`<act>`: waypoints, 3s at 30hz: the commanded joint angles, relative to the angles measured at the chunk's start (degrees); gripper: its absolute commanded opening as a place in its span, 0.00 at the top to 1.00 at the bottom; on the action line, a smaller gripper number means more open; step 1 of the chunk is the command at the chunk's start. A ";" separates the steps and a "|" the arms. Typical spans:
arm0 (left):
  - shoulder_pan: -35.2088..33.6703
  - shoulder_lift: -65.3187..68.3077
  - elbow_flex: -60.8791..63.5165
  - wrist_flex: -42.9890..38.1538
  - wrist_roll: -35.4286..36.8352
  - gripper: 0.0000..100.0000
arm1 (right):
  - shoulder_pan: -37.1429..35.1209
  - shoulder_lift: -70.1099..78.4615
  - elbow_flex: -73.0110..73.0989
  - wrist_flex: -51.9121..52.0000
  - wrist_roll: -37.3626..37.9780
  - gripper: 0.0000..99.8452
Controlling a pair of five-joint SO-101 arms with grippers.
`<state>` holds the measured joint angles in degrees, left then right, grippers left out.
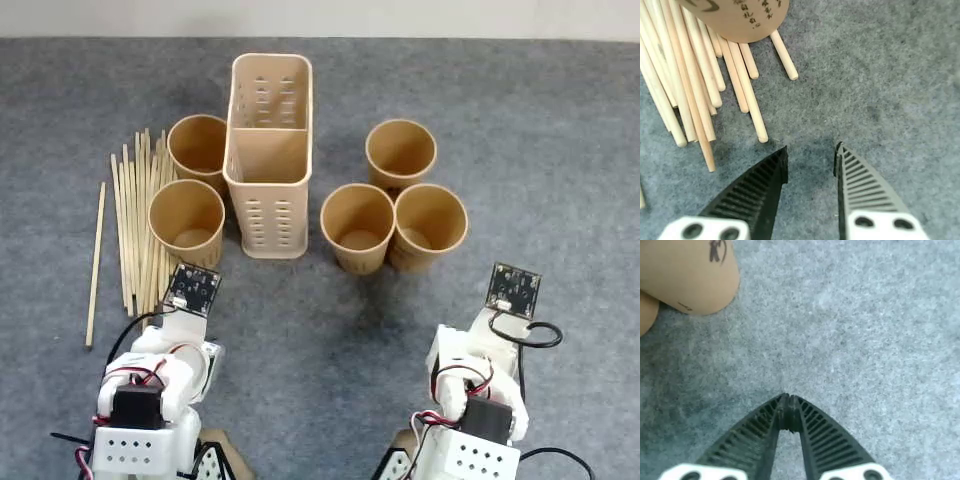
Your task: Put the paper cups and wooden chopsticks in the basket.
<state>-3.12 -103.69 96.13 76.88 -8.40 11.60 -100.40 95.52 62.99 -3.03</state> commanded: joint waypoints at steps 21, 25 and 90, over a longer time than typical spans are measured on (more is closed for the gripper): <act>-9.01 -0.48 -2.51 -14.33 -0.62 0.81 | -5.05 -1.19 6.81 0.04 -0.18 1.00; -21.58 -0.48 -6.02 -25.58 -0.62 0.82 | -10.68 -1.19 6.81 0.04 -0.18 1.00; -10.95 101.23 -94.73 4.40 -0.26 0.71 | -13.32 92.88 -65.01 -18.59 15.56 0.75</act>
<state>-14.73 -3.65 1.36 82.07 -8.66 -1.14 -7.12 29.93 46.11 12.53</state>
